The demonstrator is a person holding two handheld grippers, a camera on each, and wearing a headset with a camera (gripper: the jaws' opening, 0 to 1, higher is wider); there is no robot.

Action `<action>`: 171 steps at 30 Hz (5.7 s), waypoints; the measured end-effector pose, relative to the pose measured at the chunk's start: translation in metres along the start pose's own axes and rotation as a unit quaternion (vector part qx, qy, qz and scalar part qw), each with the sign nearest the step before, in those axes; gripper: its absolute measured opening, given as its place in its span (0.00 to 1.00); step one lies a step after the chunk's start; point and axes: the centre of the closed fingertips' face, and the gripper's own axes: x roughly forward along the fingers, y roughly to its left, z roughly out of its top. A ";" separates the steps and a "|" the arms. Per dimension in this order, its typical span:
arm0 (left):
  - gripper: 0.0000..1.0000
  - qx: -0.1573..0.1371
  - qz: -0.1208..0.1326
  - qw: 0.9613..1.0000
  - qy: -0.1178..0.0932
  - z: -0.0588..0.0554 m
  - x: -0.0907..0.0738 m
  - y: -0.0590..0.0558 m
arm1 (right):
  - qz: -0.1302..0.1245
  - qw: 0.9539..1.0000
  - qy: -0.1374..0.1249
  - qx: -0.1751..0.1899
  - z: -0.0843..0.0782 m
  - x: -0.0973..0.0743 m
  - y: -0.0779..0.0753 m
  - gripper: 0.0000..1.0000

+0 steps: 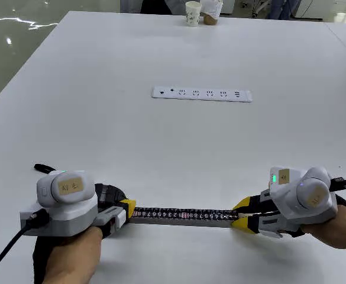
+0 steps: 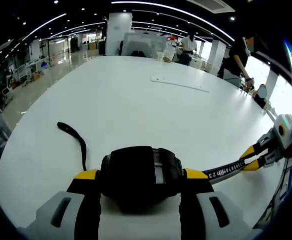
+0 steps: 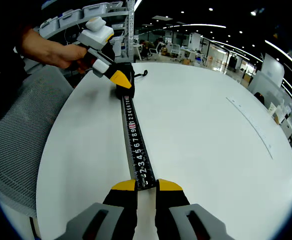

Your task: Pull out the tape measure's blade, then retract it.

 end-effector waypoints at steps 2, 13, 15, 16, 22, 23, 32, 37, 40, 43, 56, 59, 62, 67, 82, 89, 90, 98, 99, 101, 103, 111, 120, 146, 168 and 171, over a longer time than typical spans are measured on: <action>0.58 0.000 0.000 1.000 -0.001 0.000 0.000 0.000 | 0.001 1.000 -0.001 0.000 0.002 0.001 0.000 0.09; 0.58 -0.005 -0.003 1.000 0.002 0.000 0.000 0.000 | 0.005 1.000 -0.008 -0.001 0.012 0.009 0.003 0.09; 0.58 -0.007 -0.003 1.000 0.002 0.000 0.000 0.000 | 0.006 1.000 -0.010 -0.002 0.014 0.010 0.004 0.09; 0.58 -0.007 -0.003 1.000 0.002 0.000 0.000 0.000 | 0.006 1.000 -0.010 -0.002 0.016 0.011 0.004 0.09; 0.58 -0.008 -0.004 1.000 0.003 0.000 0.000 0.001 | 0.009 1.000 -0.014 -0.002 0.021 0.016 0.005 0.09; 0.58 -0.008 -0.005 1.000 0.003 0.000 0.000 0.001 | 0.009 1.000 -0.015 -0.001 0.021 0.016 0.005 0.09; 0.58 -0.009 -0.006 1.000 0.004 0.000 0.000 0.001 | 0.012 1.000 -0.019 -0.002 0.028 0.021 0.007 0.10; 0.58 -0.009 -0.006 1.000 0.005 0.000 0.000 0.001 | 0.012 1.000 -0.020 -0.002 0.030 0.024 0.008 0.10; 0.58 -0.010 -0.007 1.000 0.005 0.000 0.000 0.001 | 0.013 1.000 -0.021 -0.001 0.032 0.025 0.008 0.10; 0.58 -0.010 -0.007 1.000 0.005 0.000 0.000 0.001 | 0.014 1.000 -0.021 -0.002 0.034 0.026 0.009 0.10; 0.58 -0.013 -0.008 1.000 0.007 0.000 0.000 0.001 | 0.019 0.999 -0.027 -0.001 0.045 0.035 0.012 0.10; 0.59 -0.013 -0.009 1.000 0.007 0.000 0.000 0.001 | 0.019 0.999 -0.028 -0.002 0.047 0.038 0.012 0.10; 0.59 -0.013 -0.009 1.000 0.008 0.000 -0.001 0.001 | 0.020 0.999 -0.029 -0.001 0.049 0.040 0.013 0.10; 0.59 -0.013 -0.010 1.000 0.008 0.000 -0.001 0.001 | 0.021 0.999 -0.031 -0.001 0.052 0.042 0.013 0.10; 0.59 -0.015 -0.011 1.000 0.009 0.000 -0.001 0.001 | 0.024 0.999 -0.036 -0.002 0.062 0.051 0.015 0.10; 0.59 -0.015 -0.012 1.000 0.010 0.000 0.000 0.001 | 0.027 0.999 -0.037 -0.001 0.065 0.055 0.016 0.10; 0.59 -0.014 -0.012 1.000 0.010 0.000 0.000 0.001 | 0.027 0.999 -0.038 -0.001 0.066 0.056 0.016 0.10; 0.59 -0.016 -0.012 1.000 0.011 0.000 0.000 0.001 | 0.030 0.999 -0.042 -0.001 0.073 0.062 0.018 0.10; 0.59 -0.016 -0.012 1.000 0.011 0.000 0.000 0.001 | 0.030 0.999 -0.043 -0.001 0.074 0.063 0.018 0.10; 0.59 -0.016 -0.013 1.000 0.011 0.000 0.000 0.001 | 0.031 0.999 -0.043 -0.002 0.075 0.064 0.018 0.10; 0.59 -0.016 -0.013 1.000 0.011 0.000 0.000 0.001 | 0.032 0.999 -0.044 -0.002 0.077 0.065 0.019 0.10; 0.59 -0.017 -0.014 1.000 0.012 -0.001 0.000 0.001 | 0.034 0.998 -0.046 -0.005 0.083 0.071 0.020 0.10; 0.59 -0.018 -0.015 1.000 0.013 -0.001 0.000 0.001 | 0.038 0.998 -0.048 -0.009 0.091 0.077 0.022 0.10; 0.59 -0.021 -0.017 0.999 0.016 -0.001 -0.001 0.002 | 0.057 0.997 -0.047 -0.035 0.116 0.099 0.031 0.11; 0.59 -0.023 -0.018 0.999 0.019 -0.001 -0.001 0.002 | 0.069 0.994 -0.048 -0.073 0.137 0.119 0.040 0.11; 0.59 -0.023 -0.017 0.999 0.018 -0.001 -0.001 0.002 | 0.072 0.993 -0.047 -0.080 0.137 0.121 0.040 0.11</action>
